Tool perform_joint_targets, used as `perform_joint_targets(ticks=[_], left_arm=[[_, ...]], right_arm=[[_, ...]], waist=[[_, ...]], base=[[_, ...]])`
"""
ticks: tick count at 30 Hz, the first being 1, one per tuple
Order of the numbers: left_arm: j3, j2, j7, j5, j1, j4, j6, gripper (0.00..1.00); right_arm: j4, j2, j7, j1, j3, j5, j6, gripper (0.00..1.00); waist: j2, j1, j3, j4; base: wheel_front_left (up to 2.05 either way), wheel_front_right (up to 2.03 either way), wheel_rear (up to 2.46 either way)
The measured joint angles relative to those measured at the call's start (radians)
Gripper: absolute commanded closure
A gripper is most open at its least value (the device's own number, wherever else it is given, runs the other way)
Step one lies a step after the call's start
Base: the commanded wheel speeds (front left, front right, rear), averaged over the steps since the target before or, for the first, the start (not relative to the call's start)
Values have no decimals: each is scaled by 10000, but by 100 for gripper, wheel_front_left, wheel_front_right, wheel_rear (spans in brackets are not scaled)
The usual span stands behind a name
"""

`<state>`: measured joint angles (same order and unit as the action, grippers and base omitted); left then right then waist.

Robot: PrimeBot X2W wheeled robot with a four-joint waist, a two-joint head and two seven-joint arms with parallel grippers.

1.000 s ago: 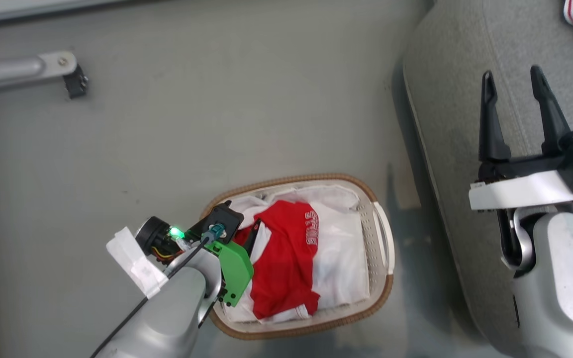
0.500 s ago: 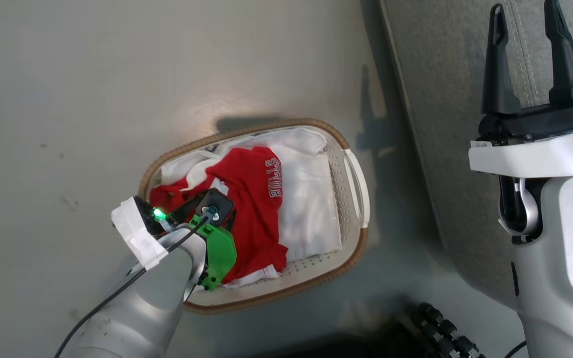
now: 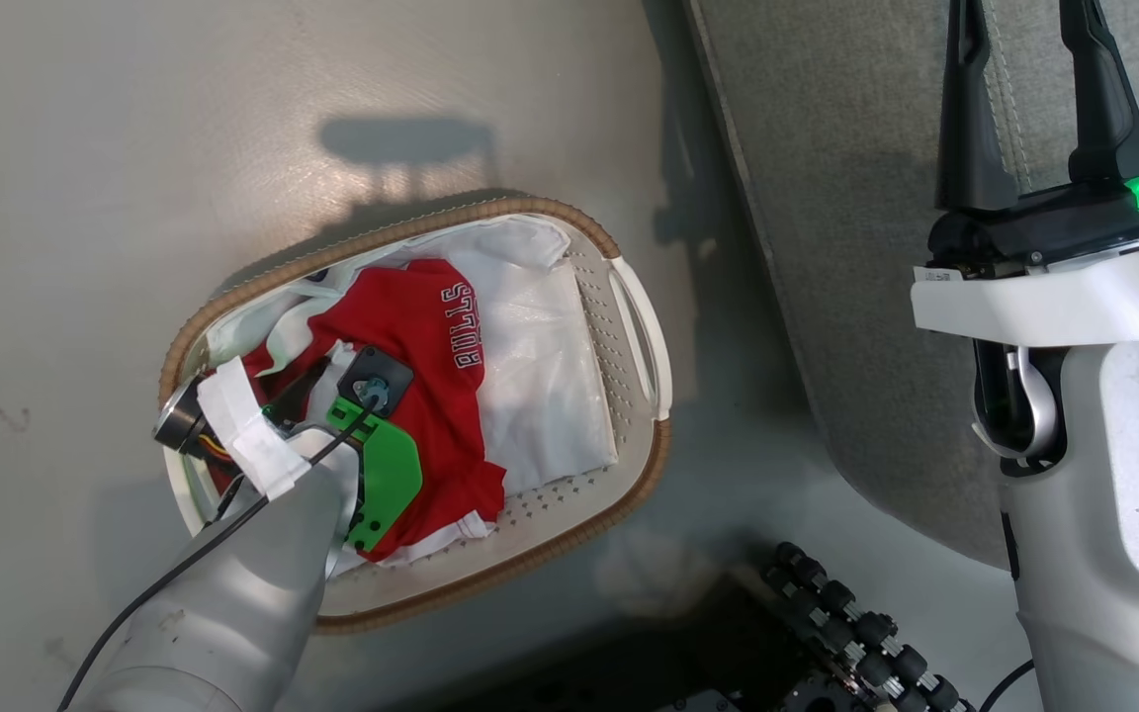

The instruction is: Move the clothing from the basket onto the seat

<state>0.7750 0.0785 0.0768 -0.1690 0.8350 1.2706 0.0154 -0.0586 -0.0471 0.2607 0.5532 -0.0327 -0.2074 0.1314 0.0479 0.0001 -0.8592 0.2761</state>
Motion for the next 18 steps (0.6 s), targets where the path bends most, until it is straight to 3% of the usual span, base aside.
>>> perform_joint_targets(ticks=[5, 6, 7, 8, 10, 18], left_arm=[[21, 109, -428, -69, -40, 77, 203, 0], [19, 123, -468, -98, -46, 84, 203, 13], [17, 125, -489, -132, -50, 90, 201, 32], [21, 121, -487, -150, -52, 92, 192, 63], [23, 109, -447, -178, -72, 100, 121, 100], [-2, -15, 209, -560, -387, 46, -238, 100]], right_arm=[[-42, 0, 0, 0, -144, -128, 0, 0], [-46, 0, 0, 0, -171, -132, 0, 0], [-46, 0, 0, 0, -188, -136, 0, 0], [-42, 0, 0, 0, -198, -136, 0, 0], [-17, 0, 0, -1, -196, -136, 0, 0], [249, 2, 0, -102, -104, -6, 0, 0]], waist=[[0, 0, -96, 193], [0, 0, -110, 221], [0, 0, -119, 239], [0, 0, -125, 254], [0, 0, -101, 253], [0, -1, 309, 80]], base=[[0, 0, 0], [0, 0, 0], [0, 0, 0], [0, 0, 0], [0, 0, 0], [0, 0, 0]])
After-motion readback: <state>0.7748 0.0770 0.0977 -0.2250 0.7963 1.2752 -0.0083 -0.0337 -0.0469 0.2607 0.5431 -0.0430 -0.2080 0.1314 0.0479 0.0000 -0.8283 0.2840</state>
